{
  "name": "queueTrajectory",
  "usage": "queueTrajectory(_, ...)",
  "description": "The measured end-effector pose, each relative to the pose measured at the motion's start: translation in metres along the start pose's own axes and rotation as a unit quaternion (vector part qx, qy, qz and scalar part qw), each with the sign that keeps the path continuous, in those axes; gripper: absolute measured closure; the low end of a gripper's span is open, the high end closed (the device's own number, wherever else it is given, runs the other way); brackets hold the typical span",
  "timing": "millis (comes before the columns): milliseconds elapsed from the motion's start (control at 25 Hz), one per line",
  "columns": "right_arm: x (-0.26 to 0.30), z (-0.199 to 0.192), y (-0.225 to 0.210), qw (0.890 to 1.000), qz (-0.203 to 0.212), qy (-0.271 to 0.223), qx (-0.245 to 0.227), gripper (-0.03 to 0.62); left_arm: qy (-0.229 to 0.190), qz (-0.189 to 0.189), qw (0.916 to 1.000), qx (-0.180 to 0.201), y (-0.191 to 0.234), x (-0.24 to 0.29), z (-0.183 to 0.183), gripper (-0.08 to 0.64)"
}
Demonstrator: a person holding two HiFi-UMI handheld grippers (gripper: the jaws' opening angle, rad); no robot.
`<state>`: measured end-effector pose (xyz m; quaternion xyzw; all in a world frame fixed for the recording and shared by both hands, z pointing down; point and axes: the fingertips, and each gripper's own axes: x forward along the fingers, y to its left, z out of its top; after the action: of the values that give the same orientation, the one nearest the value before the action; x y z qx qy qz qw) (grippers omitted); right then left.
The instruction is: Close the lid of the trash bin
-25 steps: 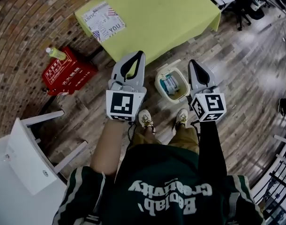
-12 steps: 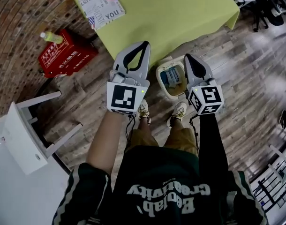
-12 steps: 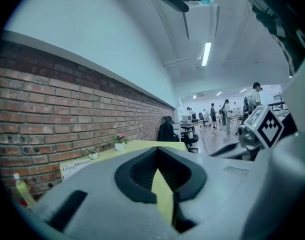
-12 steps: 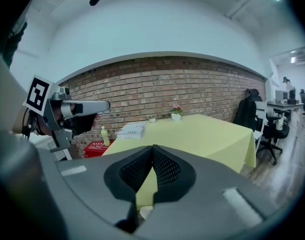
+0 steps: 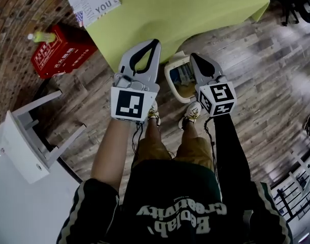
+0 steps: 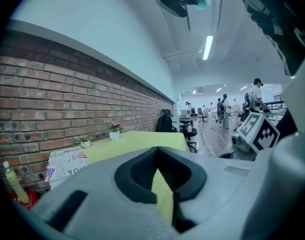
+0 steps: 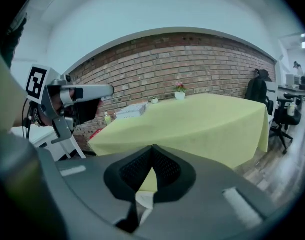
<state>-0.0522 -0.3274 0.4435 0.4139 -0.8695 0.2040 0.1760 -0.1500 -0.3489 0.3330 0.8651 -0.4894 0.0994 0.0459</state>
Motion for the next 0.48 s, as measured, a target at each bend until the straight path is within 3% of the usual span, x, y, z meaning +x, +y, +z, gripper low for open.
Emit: queueTrajectory(480,0.039,-0.081,-0.020,0.997,0.012,0.081,0.009,0.592,0.019,-0.004,0.9998,-0.005,-0.002,0.019,-0.048,0.552)
